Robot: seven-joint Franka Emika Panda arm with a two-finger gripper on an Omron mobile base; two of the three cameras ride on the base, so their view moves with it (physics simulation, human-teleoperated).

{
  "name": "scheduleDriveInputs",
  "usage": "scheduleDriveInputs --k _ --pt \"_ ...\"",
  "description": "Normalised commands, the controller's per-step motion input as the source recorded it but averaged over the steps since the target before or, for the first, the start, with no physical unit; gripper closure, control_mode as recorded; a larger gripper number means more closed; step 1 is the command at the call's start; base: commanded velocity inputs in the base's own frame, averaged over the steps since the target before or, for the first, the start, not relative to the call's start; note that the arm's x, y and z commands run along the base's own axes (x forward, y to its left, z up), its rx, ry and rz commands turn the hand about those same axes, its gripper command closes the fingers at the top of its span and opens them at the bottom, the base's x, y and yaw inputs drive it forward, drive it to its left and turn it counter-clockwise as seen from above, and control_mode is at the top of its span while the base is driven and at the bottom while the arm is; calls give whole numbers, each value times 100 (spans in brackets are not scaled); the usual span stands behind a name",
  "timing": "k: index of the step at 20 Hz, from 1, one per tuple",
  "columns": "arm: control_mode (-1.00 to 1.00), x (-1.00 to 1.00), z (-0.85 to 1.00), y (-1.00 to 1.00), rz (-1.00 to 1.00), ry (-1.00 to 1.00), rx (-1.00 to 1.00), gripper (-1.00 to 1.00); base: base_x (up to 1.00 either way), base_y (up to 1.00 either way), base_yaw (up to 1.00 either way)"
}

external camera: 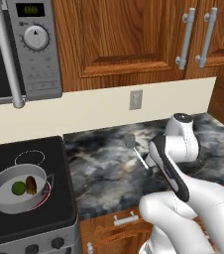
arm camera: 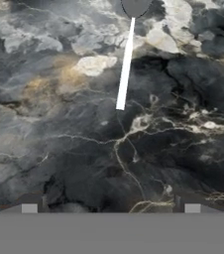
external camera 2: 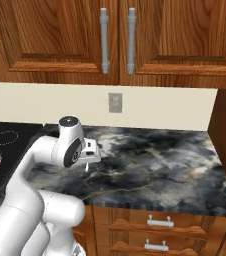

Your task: Put the sweet potato and lime in the pot. Retrieve the spatula and lightly stir the vegetables in the pot.

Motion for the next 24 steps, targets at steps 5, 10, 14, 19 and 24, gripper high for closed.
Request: scheduleDriveInputs --k 5,10,14,19,24 --pt "100 0 0 0 0 0 0 -100 0 0 0" --pt "100 0 0 0 0 0 0 -100 0 0 0" --pt "-100 0 0 0 0 0 0 -100 0 0 0" --pt "-100 27 0 24 -8 0 -1 -100 0 0 0" --pt "-100 58 -7 32 -14 0 0 -100 0 0 0"
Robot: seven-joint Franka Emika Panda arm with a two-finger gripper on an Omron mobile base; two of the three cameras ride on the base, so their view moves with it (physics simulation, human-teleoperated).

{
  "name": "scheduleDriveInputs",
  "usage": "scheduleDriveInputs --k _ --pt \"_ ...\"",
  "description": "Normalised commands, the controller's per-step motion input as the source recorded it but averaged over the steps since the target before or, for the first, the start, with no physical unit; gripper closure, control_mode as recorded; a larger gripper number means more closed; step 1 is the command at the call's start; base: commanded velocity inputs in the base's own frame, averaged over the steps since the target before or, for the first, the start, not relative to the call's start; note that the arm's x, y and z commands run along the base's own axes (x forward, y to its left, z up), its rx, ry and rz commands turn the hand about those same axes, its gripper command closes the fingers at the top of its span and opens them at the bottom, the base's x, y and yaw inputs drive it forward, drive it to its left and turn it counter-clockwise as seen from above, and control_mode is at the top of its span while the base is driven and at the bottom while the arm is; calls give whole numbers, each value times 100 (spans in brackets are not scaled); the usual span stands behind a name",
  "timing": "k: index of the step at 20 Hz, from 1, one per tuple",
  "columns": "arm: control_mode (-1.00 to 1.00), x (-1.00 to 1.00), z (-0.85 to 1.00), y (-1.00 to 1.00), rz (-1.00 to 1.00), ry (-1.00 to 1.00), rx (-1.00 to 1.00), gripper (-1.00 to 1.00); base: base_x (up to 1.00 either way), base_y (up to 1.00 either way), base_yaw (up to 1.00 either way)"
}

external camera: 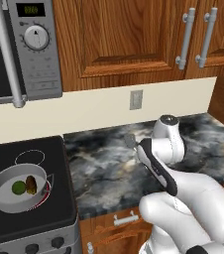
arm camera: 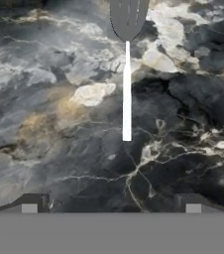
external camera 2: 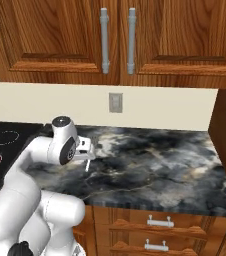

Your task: Put the sweet potato and lime in the pot. Retrieve the spatula and lightly stir the vegetables in the pot.

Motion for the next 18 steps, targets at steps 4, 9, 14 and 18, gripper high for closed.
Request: scheduleDriveInputs --k 4,9,14,18 --pt "-100 92 -31 3 -16 0 0 -100 0 0 0" --pt "-100 45 -14 -20 -1 2 0 -100 0 0 0" --pt "-100 24 -10 -22 0 9 0 -100 0 0 0" --pt "-100 1 -22 0 0 13 0 -100 0 0 0"
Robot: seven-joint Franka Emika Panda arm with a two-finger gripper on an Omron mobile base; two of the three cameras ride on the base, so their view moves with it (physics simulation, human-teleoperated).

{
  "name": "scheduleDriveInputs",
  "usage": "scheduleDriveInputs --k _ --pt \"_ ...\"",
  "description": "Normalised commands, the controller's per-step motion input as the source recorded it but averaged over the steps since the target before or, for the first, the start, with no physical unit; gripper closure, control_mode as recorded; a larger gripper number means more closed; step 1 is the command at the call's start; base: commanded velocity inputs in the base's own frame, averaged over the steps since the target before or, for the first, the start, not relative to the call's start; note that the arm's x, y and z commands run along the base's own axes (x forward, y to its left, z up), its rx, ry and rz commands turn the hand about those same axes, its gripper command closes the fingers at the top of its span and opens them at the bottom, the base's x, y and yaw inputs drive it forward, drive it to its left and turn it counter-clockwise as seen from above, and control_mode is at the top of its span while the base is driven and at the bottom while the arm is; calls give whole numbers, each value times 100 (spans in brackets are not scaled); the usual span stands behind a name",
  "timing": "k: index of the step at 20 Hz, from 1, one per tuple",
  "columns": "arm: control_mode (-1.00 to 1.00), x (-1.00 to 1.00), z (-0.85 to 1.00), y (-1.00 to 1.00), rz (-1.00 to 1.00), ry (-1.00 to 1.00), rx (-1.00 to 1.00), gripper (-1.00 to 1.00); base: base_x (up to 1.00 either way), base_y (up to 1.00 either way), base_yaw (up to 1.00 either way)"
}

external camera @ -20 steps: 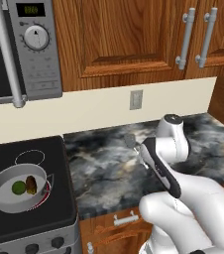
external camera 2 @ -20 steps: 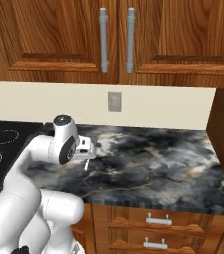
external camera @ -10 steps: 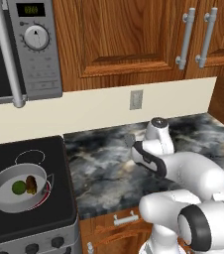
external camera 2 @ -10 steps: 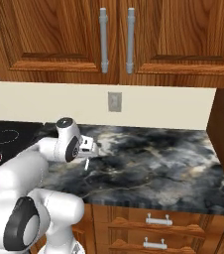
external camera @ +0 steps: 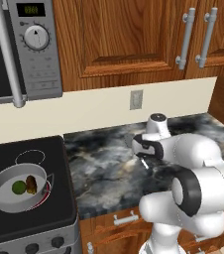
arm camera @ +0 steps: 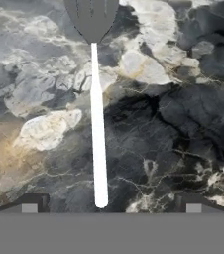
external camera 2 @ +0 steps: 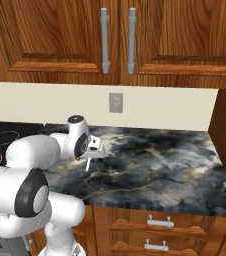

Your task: Put the sweet potato and lime in the pot. Retrieve the spatula and lightly stir the vegetables in the pot.

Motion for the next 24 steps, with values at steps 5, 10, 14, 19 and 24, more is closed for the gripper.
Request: scheduleDriveInputs --k 5,10,14,19,24 --pt "-100 0 -18 0 0 8 0 -100 0 0 0" --pt "-100 0 -15 0 0 2 0 -100 0 0 0" --pt "-100 0 -28 3 0 0 0 -100 0 0 0" --pt "-100 0 -25 9 0 0 0 -100 0 0 0" --pt "-100 0 -17 2 0 -1 0 -100 0 0 0"
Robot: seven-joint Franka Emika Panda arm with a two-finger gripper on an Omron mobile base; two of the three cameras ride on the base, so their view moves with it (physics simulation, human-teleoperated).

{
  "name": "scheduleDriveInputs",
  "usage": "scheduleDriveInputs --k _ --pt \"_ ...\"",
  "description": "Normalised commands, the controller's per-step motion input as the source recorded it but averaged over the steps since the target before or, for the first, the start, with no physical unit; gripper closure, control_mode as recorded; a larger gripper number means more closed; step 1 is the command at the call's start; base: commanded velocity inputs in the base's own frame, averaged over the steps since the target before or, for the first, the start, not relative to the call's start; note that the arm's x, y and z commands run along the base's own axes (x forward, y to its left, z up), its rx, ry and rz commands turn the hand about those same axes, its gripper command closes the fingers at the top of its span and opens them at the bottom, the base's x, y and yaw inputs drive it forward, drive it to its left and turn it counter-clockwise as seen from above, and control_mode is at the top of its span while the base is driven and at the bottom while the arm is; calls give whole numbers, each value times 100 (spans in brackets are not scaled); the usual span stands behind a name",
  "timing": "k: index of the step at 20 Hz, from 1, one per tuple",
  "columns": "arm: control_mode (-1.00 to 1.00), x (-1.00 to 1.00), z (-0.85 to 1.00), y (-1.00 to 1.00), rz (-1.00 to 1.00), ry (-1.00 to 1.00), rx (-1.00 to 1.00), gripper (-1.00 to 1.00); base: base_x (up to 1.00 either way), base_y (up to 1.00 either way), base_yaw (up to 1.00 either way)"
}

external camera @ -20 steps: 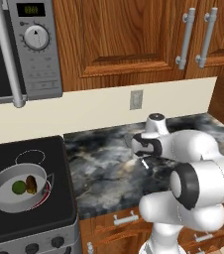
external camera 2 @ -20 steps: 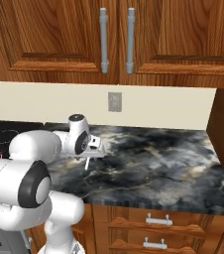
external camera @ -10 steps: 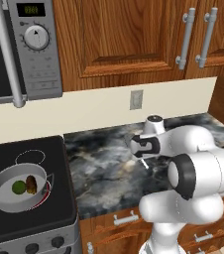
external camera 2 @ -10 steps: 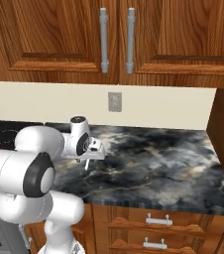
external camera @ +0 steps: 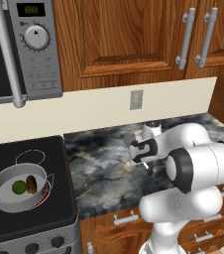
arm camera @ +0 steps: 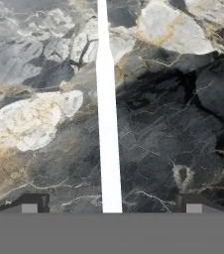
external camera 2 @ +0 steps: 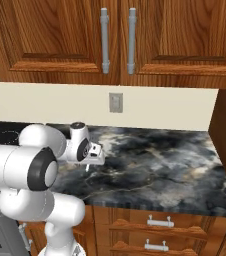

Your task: Put the sweet potato and lime in the pot. Retrieve the spatula and lightly stir the vegetables in the pot.

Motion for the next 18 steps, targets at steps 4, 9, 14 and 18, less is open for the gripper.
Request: scheduleDriveInputs --k 4,9,14,18 --pt "-100 2 -24 0 0 -1 0 -100 0 0 0" --pt "-100 0 -14 0 0 -1 0 -100 0 0 0" --pt "-100 0 -1 0 0 0 0 -100 0 0 0" --pt "-100 14 0 0 0 -1 0 -100 0 0 0"
